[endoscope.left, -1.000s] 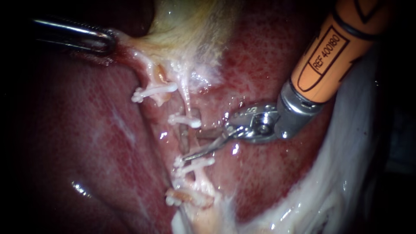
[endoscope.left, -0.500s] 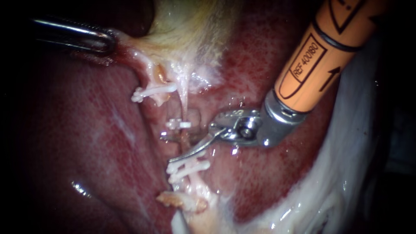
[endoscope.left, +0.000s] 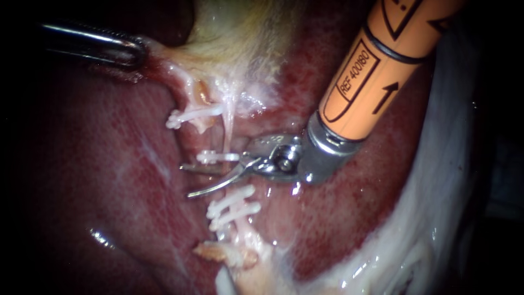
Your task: Go to the cutting position right tube
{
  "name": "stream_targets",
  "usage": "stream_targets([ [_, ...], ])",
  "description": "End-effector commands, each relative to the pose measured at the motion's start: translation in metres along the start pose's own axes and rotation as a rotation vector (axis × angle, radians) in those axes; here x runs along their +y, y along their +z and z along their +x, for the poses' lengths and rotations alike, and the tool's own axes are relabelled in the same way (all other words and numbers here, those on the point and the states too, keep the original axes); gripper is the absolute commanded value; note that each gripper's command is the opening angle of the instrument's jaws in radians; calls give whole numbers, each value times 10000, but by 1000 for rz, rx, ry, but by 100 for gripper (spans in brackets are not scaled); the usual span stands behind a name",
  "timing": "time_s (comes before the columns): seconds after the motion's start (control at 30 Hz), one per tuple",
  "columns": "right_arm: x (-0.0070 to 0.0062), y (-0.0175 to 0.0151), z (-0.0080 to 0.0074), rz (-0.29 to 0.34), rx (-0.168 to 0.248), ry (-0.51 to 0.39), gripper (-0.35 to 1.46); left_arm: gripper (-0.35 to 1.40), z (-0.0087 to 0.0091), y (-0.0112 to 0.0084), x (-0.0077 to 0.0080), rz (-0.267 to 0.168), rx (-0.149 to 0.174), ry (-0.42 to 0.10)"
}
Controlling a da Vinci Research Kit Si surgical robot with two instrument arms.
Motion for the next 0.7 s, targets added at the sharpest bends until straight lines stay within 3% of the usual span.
stream_targets([
  [0.03, -4, -1, 2, 5, -1, -1, 138, -35, 0, 0, 0, 0, 0, 0],
  [0.33, -34, -4, 12, 33, 18, 5, 138, -35, -1, -1, 0, 0, 0, 0],
  [0.7, -35, -5, 13, 34, 18, 6, 136, -35, 0, 0, 0, 0, 0, 0],
])
